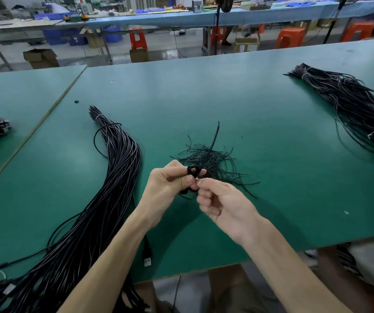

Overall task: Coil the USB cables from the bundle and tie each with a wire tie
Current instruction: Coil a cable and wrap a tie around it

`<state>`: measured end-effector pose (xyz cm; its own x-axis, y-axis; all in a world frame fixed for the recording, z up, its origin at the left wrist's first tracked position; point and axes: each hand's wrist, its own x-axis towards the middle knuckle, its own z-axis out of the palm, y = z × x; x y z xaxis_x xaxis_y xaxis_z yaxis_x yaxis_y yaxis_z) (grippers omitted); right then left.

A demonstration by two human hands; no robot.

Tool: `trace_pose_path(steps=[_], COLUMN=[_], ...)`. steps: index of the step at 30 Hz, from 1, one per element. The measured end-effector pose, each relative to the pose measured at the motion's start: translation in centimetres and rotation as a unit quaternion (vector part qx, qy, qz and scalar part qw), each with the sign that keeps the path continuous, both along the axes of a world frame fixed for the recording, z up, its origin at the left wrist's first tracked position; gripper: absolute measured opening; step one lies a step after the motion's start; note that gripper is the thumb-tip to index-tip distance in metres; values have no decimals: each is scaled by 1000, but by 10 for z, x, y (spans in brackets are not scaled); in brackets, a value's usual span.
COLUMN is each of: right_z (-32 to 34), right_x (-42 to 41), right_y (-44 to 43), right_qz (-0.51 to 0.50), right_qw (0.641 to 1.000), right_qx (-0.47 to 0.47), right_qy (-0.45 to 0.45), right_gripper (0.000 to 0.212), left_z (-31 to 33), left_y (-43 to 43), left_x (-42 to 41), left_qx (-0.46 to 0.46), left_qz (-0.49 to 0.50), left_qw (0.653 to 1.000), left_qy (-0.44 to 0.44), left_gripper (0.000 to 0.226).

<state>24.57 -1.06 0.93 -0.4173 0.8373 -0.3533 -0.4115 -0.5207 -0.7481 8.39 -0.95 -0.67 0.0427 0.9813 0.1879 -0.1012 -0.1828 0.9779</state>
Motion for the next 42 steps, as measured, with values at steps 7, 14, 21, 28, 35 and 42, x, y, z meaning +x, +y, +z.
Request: trace_pose_path(steps=[7, 14, 21, 28, 35, 42], right_z=[12, 7, -2, -13, -9, -1], right_x=[-5, 11, 17, 10, 4, 5], right_y=[-13, -4, 10, 13, 11, 10], right_qz=[23, -73, -26, -29, 13, 16], right_qw=[961, 957, 642, 820, 997, 996], right_qx=[-173, 212, 599, 428, 10, -86], right_qy=[214, -183, -478, -379, -81, 30], right_gripper=[10, 15, 16, 16, 15, 13], left_z=[-1, 0, -6, -6, -5, -7], left_y=[2, 5, 5, 4, 3, 4], left_x=[-6, -9, -6, -8, 0, -1], left_qx=[88, 21, -137, -49, 30, 51], left_qz=[-59, -61, -76, -41, 0, 12], left_qw=[994, 998, 987, 997, 997, 995], left_qy=[-40, 1, 22, 54, 74, 85], left_gripper=[19, 40, 39, 27, 28, 28])
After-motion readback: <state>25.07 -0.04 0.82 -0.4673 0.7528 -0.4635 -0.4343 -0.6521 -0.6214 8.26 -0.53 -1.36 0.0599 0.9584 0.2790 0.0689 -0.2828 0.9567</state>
